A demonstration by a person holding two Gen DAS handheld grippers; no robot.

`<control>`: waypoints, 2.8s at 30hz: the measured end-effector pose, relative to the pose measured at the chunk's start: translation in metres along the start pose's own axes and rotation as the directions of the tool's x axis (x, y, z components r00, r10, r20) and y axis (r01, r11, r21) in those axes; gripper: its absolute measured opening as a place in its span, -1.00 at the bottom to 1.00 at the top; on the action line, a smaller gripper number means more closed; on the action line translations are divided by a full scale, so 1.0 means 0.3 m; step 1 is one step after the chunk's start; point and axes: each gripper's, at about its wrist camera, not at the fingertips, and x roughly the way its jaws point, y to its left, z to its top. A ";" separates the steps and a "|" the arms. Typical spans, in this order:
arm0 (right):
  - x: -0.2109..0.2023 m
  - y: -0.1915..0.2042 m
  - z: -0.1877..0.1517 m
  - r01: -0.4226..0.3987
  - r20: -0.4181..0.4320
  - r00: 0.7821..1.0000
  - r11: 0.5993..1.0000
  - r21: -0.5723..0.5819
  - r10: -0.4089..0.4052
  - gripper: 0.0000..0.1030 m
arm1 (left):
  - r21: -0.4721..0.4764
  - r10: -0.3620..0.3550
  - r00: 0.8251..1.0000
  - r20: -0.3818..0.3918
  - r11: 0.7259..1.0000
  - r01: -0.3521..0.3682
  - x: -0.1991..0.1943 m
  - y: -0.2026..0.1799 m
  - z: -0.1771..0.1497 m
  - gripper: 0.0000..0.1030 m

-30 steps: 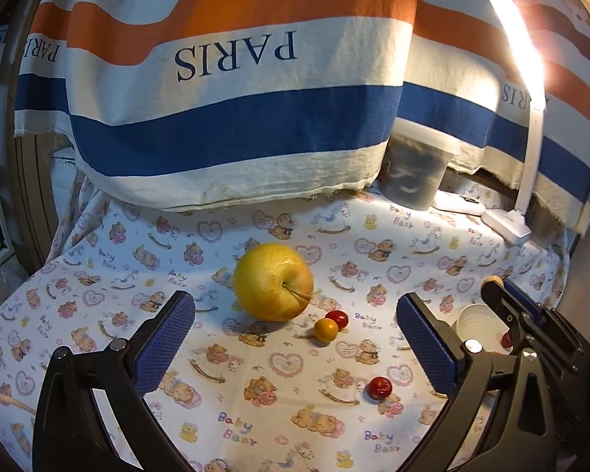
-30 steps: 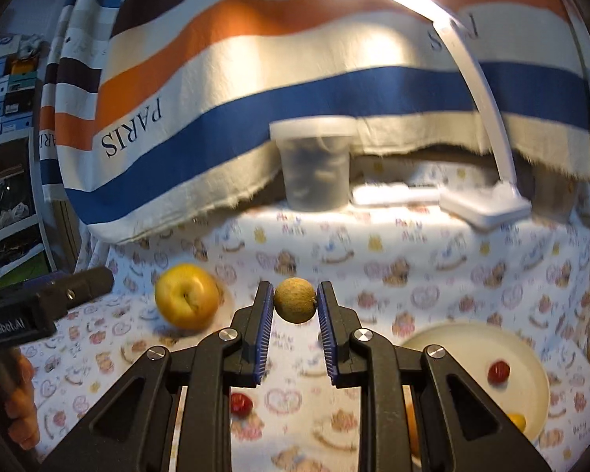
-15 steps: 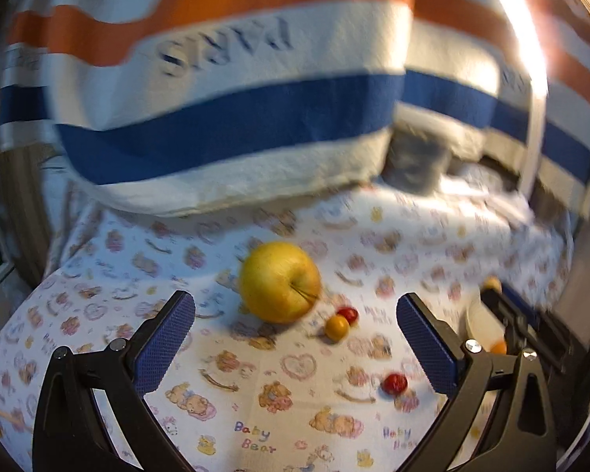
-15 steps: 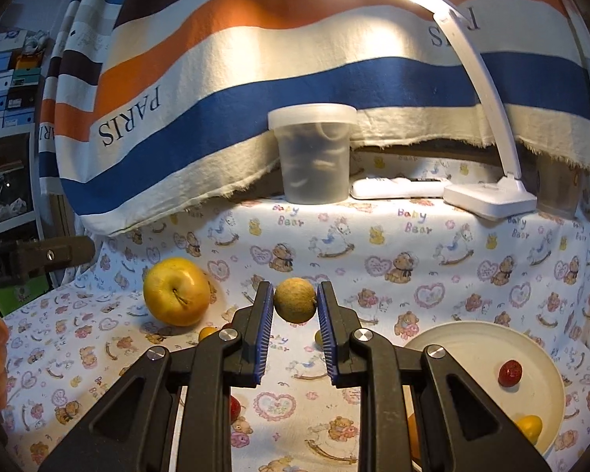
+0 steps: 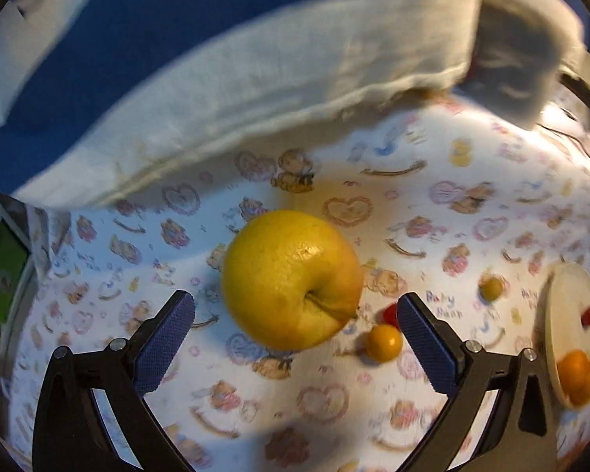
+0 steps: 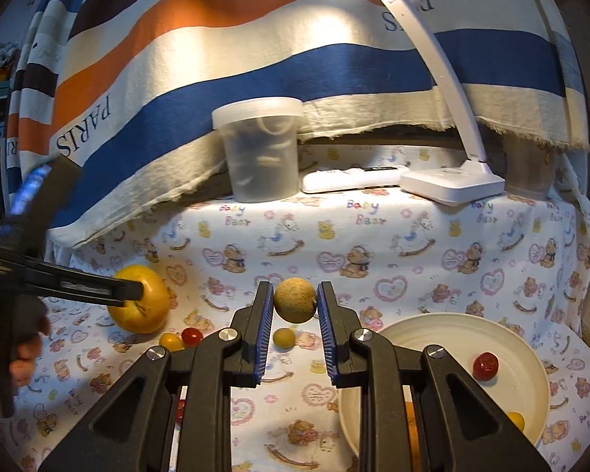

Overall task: Organize fruits
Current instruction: 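Grasp the large yellow pear with the left tool while the right tool holds the green fruit, then set the pear on the plate with the left tool while the right tool carries the green fruit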

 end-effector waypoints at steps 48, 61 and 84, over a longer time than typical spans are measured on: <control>-0.389 -0.293 0.170 0.079 0.243 0.966 0.996 0.033 -0.084 -0.54 | 0.307 -0.312 0.887 0.342 0.929 0.208 -0.539 -0.343 -0.149 0.76; -0.311 -0.584 0.100 0.086 0.114 0.986 0.960 0.265 -0.120 -0.54 | 0.496 -0.521 0.853 0.013 0.744 0.447 -0.310 -0.787 -0.129 0.76; -0.292 -0.632 0.091 0.098 0.074 0.989 0.950 0.297 -0.125 -0.54 | 0.476 -0.452 0.881 -0.141 0.749 0.460 -0.082 -0.913 -0.150 0.76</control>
